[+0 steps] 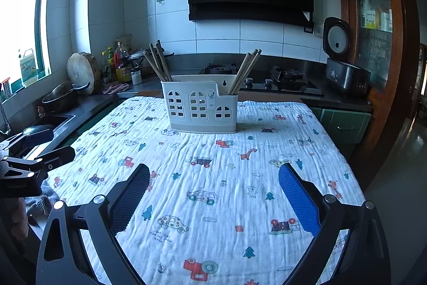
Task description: Organize utensils
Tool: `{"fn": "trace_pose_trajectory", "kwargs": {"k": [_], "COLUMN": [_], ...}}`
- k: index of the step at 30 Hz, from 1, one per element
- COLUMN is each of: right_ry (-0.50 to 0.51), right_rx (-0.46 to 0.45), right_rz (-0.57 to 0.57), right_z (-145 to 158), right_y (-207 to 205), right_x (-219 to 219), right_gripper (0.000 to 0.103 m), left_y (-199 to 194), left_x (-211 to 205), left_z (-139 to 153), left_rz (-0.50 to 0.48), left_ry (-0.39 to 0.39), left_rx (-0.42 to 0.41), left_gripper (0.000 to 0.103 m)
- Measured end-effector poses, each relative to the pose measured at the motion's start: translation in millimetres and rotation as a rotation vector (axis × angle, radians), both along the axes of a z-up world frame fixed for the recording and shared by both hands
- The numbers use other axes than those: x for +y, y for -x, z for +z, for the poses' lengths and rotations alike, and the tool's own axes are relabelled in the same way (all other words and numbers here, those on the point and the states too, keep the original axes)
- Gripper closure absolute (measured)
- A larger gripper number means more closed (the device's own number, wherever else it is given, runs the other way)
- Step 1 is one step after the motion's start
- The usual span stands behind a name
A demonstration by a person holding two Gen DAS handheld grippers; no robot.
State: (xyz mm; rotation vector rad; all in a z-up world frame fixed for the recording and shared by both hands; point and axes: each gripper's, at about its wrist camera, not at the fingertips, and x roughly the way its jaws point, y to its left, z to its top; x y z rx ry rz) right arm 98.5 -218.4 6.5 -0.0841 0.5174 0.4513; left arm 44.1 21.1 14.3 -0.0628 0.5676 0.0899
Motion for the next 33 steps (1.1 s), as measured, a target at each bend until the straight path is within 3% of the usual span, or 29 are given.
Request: {"fn": "trace_pose_trajectory", "kwargs": {"k": [33], "right_ry": [0.012], "right_rx": [0.005], "right_rz": [0.022], "right_z": [-3.0], "right_y": [4.9], "right_x": [7.6], "right_gripper": [0.009], "left_y": [2.3], "left_x": [3.0], "left_z": [-3.4], "left_rz": [-0.001], "left_ry": [0.017], "left_rx": [-0.002], "left_gripper": [0.005]}}
